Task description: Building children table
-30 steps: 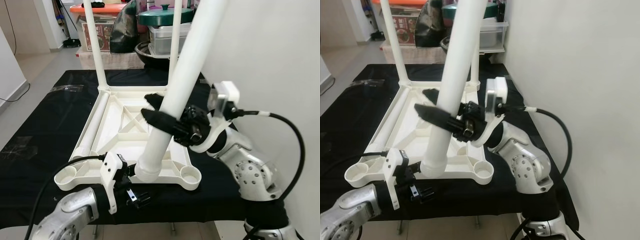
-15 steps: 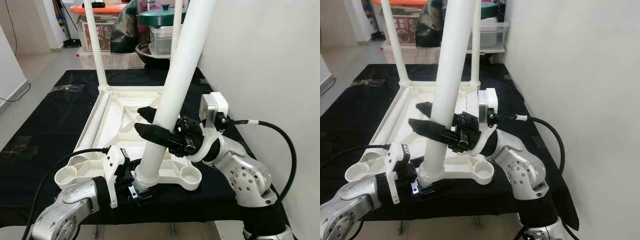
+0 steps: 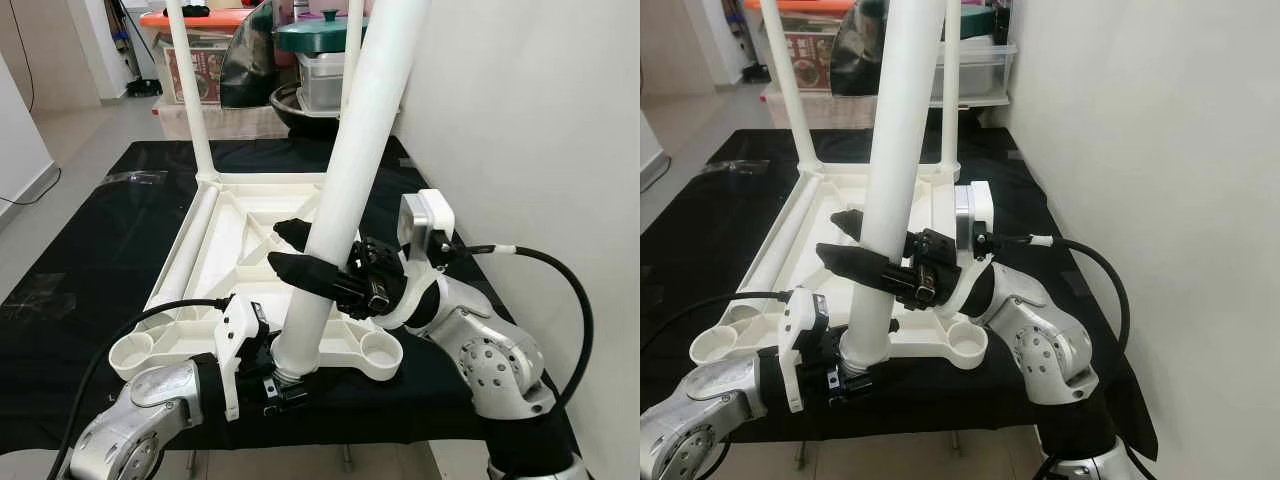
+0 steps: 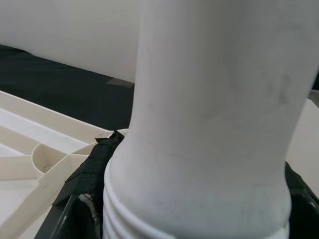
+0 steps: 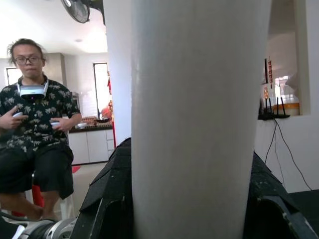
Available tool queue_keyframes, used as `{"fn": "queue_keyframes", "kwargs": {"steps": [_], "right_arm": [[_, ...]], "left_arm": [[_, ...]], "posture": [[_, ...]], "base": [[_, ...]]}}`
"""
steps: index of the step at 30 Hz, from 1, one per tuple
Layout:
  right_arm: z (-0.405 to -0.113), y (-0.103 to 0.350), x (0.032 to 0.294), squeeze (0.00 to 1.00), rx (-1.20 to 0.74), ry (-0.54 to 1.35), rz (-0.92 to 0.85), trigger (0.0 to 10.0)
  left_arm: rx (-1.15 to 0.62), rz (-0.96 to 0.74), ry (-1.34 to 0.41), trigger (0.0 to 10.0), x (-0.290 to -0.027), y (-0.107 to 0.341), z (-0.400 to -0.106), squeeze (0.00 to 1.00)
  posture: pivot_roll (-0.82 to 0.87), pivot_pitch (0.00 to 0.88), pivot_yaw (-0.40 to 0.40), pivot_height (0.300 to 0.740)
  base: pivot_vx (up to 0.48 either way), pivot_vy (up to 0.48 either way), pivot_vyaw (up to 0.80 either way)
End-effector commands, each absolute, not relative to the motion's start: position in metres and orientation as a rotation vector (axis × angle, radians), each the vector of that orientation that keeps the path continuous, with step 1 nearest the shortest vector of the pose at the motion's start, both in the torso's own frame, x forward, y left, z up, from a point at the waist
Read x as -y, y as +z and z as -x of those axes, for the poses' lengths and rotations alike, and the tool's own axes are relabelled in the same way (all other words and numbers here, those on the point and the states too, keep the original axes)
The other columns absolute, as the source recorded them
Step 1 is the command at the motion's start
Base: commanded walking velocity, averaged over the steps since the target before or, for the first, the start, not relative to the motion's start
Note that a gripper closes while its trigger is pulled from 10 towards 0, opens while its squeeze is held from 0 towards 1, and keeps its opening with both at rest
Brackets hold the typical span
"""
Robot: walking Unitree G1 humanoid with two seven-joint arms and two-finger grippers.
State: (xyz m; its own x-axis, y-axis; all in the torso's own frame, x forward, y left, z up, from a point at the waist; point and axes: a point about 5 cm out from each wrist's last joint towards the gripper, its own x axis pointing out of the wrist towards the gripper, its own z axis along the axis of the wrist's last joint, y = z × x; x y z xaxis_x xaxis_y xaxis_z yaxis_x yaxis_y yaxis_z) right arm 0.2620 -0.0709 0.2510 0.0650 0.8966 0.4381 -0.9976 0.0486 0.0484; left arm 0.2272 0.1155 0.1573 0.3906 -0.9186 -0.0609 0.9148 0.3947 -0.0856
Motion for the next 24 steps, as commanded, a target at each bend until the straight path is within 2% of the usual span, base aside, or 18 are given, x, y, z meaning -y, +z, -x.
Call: {"fn": "queue_keyframes", "kwargs": {"steps": [1, 3, 4, 5, 7, 8, 9, 10, 11, 12, 14, 15, 16, 17, 20, 21, 23, 24], "right_arm": [[-0.263, 0.25, 0.065, 0.0, 0.304, 1.473, -0.364, 0.0], [-0.265, 0.249, 0.065, 0.0, 0.288, 1.454, -0.36, 0.0], [-0.267, 0.247, 0.064, 0.0, 0.259, 1.426, -0.345, 10.0], [-0.272, 0.243, 0.066, 1.0, 0.223, 1.361, -0.329, 10.0], [-0.274, 0.241, 0.068, 1.0, 0.216, 1.337, -0.323, 10.0], [-0.277, 0.239, 0.071, 1.0, 0.208, 1.304, -0.332, 10.0], [-0.279, 0.238, 0.072, 1.0, 0.203, 1.284, -0.339, 10.0], [-0.283, 0.236, 0.075, 1.0, 0.198, 1.239, -0.33, 10.0], [-0.285, 0.235, 0.077, 1.0, 0.196, 1.207, -0.322, 10.0], [-0.29, 0.233, 0.08, 1.0, 0.184, 1.146, -0.302, 10.0], [-0.294, 0.231, 0.082, 1.0, 0.176, 1.104, -0.289, 10.0], [-0.302, 0.227, 0.086, 1.0, 0.164, 1.004, -0.271, 10.0], [-0.302, 0.227, 0.086, 1.0, 0.164, 1.004, -0.271, 10.0], [-0.307, 0.224, 0.088, 1.0, 0.155, 0.936, -0.258, 10.0], [-0.325, 0.22, 0.098, 1.0, 0.115, 0.682, -0.404, 10.0], [-0.327, 0.218, 0.098, 1.0, 0.098, 0.608, -0.515, 10.0], [-0.327, 0.218, 0.098, 1.0, 0.098, 0.608, -0.515, 10.0], [-0.328, 0.215, 0.097, 1.0, 0.08, 0.562, -0.595, 10.0]], "left_arm": [[-0.123, 0.022, -1.176, 0.0, -0.113, 0.155, -0.225, 0.0], [-0.125, 0.016, -1.173, 0.0, -0.113, 0.154, -0.225, 0.0], [-0.127, 0.007, -1.162, 0.0, -0.113, 0.154, -0.226, 0.0], [-0.126, -0.009, -1.137, 2.7, -0.115, 0.153, -0.229, 0.0], [-0.124, -0.017, -1.127, 2.7, -0.116, 0.153, -0.23, 0.0], [-0.122, -0.028, -1.112, 3.5, -0.118, 0.152, -0.231, 0.0], [-0.122, -0.036, -1.102, 3.5, -0.119, 0.152, -0.232, 0.0], [-0.121, -0.054, -1.073, 4.7, -0.121, 0.151, -0.235, 0.0], [-0.121, -0.067, -1.053, 4.7, -0.123, 0.151, -0.237, 0.0], [-0.131, -0.1, -0.991, 5.1, -0.126, 0.148, -0.243, 0.0], [-0.139, -0.123, -0.947, 5.1, -0.129, 0.146, -0.247, 0.0], [-0.146, -0.172, -0.805, 8.6, -0.137, 0.142, -0.261, 0.0], [-0.146, -0.172, -0.805, 8.6, -0.137, 0.142, -0.261, 0.0], [-0.149, -0.204, -0.706, 10.0, -0.143, 0.14, -0.27, 0.0], [-0.126, -0.363, -0.454, 10.0, -0.162, 0.139, -0.288, 0.0], [-0.126, -0.404, -0.372, 10.0, -0.169, 0.137, -0.294, 0.0], [-0.126, -0.404, -0.372, 10.0, -0.169, 0.137, -0.294, 0.0], [-0.134, -0.425, -0.316, 10.0, -0.173, 0.135, -0.297, 0.0]], "posture": [[0.03, 0.0, -0.06, 0.74], [0.03, 0.0, -0.06, 0.74], [0.03, 0.0, -0.062, 0.74], [0.03, 0.0, -0.062, 0.74], [0.03, 0.0, -0.062, 0.74], [0.03, 0.0, -0.062, 0.74], [0.03, 0.0, -0.062, 0.74], [0.03, 0.0, -0.062, 0.74], [0.03, 0.0, -0.062, 0.74], [0.02, 0.0, -0.06, 0.74], [0.02, 0.0, -0.06, 0.74], [0.02, 0.0, -0.06, 0.74], [0.02, 0.0, -0.06, 0.74], [0.02, 0.0, -0.06, 0.74], [0.02, 0.0, -0.064, 0.74], [0.02, 0.0, -0.06, 0.74], [0.02, 0.0, -0.06, 0.74], [0.02, 0.0, -0.06, 0.74]], "base": [[0.0, 0.0, 0.0], [0.0, 0.0, 0.0], [0.0, 0.0, 0.0], [0.0, 0.0, 0.0], [0.0, 0.0, 0.0], [0.0, 0.0, 0.0], [0.0, 0.0, 0.0], [0.0, 0.0, 0.0], [0.0, 0.0, 0.0], [0.0, 0.0, 0.0], [0.0, 0.0, 0.0], [0.0, 0.0, 0.0], [0.0, 0.0, 0.0], [0.0, 0.0, 0.0], [0.0, 0.0, 0.0], [0.0, 0.0, 0.0], [0.0, 0.0, 0.0], [0.0, 0.0, 0.0]]}}
